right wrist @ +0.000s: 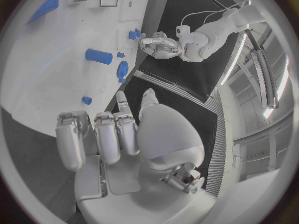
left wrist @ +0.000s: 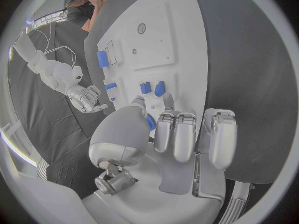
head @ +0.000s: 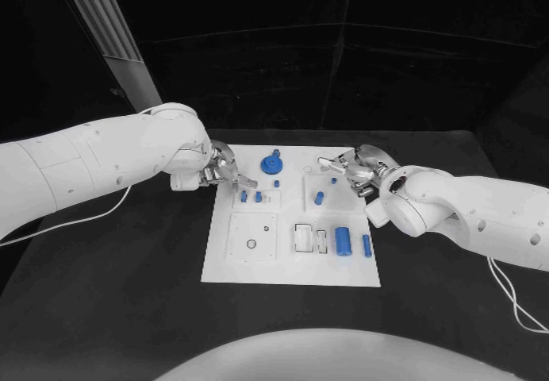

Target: Assemble the parts on the task board

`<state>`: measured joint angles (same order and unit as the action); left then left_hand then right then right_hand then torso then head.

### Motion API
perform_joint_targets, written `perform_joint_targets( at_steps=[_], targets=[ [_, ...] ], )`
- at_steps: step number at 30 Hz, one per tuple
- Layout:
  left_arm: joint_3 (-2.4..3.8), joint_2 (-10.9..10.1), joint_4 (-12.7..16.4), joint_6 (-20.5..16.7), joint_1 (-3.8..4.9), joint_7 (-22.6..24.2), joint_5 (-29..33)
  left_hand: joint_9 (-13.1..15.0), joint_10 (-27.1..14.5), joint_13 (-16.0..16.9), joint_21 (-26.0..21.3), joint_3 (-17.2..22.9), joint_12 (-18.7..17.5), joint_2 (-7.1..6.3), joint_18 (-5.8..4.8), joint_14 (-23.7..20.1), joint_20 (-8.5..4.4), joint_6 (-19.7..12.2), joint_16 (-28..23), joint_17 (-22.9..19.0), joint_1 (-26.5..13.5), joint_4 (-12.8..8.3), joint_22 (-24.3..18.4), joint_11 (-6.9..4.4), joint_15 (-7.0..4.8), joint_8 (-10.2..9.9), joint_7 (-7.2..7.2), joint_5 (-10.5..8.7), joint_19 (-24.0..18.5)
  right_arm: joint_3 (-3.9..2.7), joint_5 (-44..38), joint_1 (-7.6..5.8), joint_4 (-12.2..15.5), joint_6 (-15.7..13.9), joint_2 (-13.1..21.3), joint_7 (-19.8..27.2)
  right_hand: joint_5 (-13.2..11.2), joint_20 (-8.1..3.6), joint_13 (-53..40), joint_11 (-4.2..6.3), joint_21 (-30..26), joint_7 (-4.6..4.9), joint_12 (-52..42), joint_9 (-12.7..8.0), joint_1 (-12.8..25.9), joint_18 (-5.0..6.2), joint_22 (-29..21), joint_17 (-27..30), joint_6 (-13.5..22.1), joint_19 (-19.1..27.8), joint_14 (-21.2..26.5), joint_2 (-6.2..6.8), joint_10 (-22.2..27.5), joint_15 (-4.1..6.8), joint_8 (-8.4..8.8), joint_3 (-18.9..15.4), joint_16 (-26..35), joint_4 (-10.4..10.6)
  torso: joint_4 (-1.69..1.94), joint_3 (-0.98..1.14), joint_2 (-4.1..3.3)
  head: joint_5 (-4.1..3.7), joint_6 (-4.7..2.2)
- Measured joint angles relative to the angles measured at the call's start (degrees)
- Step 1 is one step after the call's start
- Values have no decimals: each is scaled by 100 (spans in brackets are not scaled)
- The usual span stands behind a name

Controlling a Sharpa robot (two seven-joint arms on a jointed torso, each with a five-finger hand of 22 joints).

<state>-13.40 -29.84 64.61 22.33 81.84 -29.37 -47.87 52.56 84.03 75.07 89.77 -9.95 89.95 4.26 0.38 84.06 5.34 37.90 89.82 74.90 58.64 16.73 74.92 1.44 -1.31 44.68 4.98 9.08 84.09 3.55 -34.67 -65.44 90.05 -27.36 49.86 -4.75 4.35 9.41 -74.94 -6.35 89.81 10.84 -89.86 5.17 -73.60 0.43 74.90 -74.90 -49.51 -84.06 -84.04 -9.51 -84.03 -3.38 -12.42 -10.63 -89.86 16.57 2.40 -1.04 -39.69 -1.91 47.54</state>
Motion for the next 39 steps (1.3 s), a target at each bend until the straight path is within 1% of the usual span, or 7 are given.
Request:
perform_joint_targets(
  at_steps=[4, 10, 11, 13, 19, 32, 39],
  targets=[
    [2, 21, -26, 12, 24, 43, -10, 9, 0, 0, 0, -39, 0, 76, 0, 0, 0, -38, 0, 0, 104, 8, 0, 0, 0, 0, -8, 376, 0, 0, -1, 0, -1, 0, -6, -1, 0, 0, 0, 0, 0, 0, 0, 0, 0, 0, 0, 0, 0, 0, 0, 0, 0, 0, 0, 0, 0, 0, 0, -2, -4, 1, 4],
    [2, 83, -107, 91, 36, 96, -16, -30, 0, 0, 0, -54, 0, 107, 0, 0, 0, -107, 0, 0, 403, -7, 0, 0, 0, -46, -20, 1418, 0, 0, -4, 0, -1, 1, -7, -4, 0, 0, 0, 0, 0, 0, 0, 0, 0, 0, 0, 0, 0, 0, 0, 0, 0, 0, 0, 0, 0, 0, -7, -2, -8, -2, 27],
    [2, 98, -130, 120, 36, 105, -17, -52, 0, 0, 0, -53, 0, 96, 0, 0, 0, -107, 0, 0, 493, -7, 0, 0, 0, -79, -19, 1721, 0, 0, -4, 0, -1, 1, -7, -5, 0, 0, 0, 0, 0, 0, 0, 0, 0, 0, 0, 0, 0, 0, 0, 0, 0, 0, 0, 0, 0, 0, -7, -2, -8, -4, 30],
    [2, 127, -175, 168, 37, 114, -19, -76, 0, 0, 0, -43, 0, 61, 0, 0, 0, -107, 0, 0, 560, 4, 0, 0, 0, -93, -19, 2080, 0, 0, -5, 0, -1, 1, -7, -6, 0, 0, 0, 0, 0, 0, 0, 0, 0, 0, 0, 0, 0, 0, 0, 0, 0, 0, 0, 0, 0, 0, -7, -2, -9, -6, 37],
    [1, 219, -335, 380, 37, 120, -22, -147, 0, 0, 0, 93, 0, 39, 0, 0, 0, -107, 0, 0, 816, -4, 0, 0, 0, -135, -19, 2804, 0, 0, -7, 0, -1, 2, -20, -14, 0, 0, 0, 0, 0, 0, 0, 0, 0, 0, 0, 0, 0, 0, 0, 0, 0, 0, 0, 0, 0, 0, -7, -2, -8, -7, 45],
    [1, 354, -600, 675, 11, 153, -26, -182, 0, 0, 0, 180, 0, 21, 0, 0, 0, -85, 0, 0, 898, 4, 0, 0, 0, -161, -41, 2904, 0, 0, -16, 0, -4, 5, -39, -30, 0, 0, 0, 0, 0, 0, 0, 0, 0, 0, 0, 0, 0, 0, 0, 0, 0, 0, 0, 0, 0, 0, -7, -2, -4, -16, 38],
    [1, 377, -651, 757, -1, 191, -28, -210, 0, 0, 0, 186, 0, 59, 0, 0, -1, -64, 0, 0, 860, 10, 0, 0, 0, -184, -62, 2597, 0, 0, -20, 0, -4, 5, -42, -38, 0, 0, 0, 0, 0, 0, 0, 0, 0, 0, 0, 0, 0, 0, 0, 0, 0, 0, 0, 0, 0, 0, -7, -2, -4, -25, 46]
  ],
)
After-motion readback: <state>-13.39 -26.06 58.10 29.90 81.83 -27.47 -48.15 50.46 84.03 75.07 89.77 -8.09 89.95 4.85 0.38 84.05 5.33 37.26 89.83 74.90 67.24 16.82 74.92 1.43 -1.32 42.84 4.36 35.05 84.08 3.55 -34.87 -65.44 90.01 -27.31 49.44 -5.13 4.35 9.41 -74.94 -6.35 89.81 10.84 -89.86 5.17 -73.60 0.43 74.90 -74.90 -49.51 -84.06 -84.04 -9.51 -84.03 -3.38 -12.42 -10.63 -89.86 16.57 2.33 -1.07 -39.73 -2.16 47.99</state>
